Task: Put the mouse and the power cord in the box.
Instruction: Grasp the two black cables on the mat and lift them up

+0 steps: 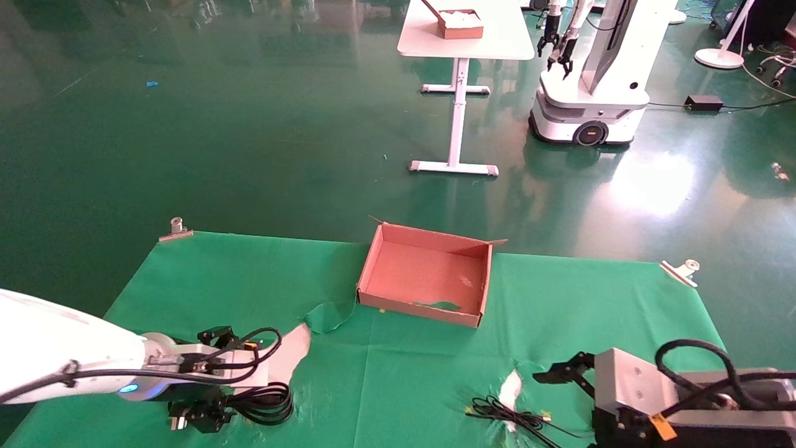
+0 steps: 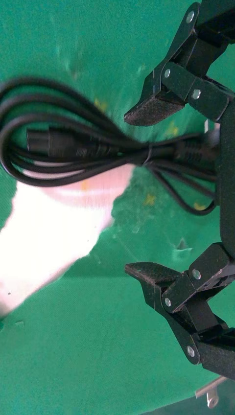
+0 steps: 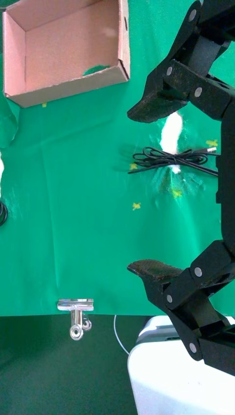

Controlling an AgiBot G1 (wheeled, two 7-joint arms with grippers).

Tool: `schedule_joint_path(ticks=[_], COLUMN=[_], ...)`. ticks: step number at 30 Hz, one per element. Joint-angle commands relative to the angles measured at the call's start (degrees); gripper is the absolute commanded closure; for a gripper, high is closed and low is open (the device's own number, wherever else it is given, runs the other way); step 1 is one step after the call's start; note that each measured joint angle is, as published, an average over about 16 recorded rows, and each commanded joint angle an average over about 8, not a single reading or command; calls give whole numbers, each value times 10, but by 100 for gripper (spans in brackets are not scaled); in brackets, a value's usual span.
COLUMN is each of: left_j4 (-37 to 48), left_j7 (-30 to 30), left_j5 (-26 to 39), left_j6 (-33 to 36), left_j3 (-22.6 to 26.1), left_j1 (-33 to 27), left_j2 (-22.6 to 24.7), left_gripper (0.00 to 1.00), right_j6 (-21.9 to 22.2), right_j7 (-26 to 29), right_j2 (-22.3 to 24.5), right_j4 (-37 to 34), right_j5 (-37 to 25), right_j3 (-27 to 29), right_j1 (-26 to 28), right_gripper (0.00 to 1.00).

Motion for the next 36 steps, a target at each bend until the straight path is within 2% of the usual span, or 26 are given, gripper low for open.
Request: schedule_joint_path(ticks=[1, 8, 14, 17, 21, 26, 32, 34, 35, 36], left_j4=[19, 57, 70, 73, 76, 77, 78, 78, 79, 79], left_j7=[-1, 14, 25, 27, 29, 30, 30, 30, 30, 30], left_j5=[25, 31, 26, 25, 24, 24, 23, 23, 23, 24], left_j6=[-17, -37, -42, -42, -43, -43, -43, -44, -44, -44], left_j3=[8, 11, 9, 9, 9, 9, 9, 9, 9, 9], left_j1=[1, -3, -6, -7, -7, -8, -8, -8, -8, -8], left_j2=[14, 29, 32, 33, 34, 34, 34, 34, 34, 34], left_gripper=[0, 0, 0, 0, 0, 0, 0, 23, 36, 48], right_j6=[-1, 4, 22, 33, 48, 66, 88, 94, 97, 99], right_j7=[1, -3, -1, 1, -13, -45, -77, -81, -82, -82], right_j2=[3, 3, -43, -85, -144, -204, -250, -259, -263, -266], right_j4=[0, 7, -15, -56, -131, -224, -311, -332, -343, -352], right_j5=[1, -31, -148, -212, -267, -297, -318, -322, -323, -323], right_j3=[1, -9, -55, -82, -107, -126, -139, -141, -141, -141], right_j1=[-2, 0, 25, 50, 85, 116, 134, 138, 140, 142], right_gripper=[0, 0, 0, 0, 0, 0, 0, 0, 5, 17])
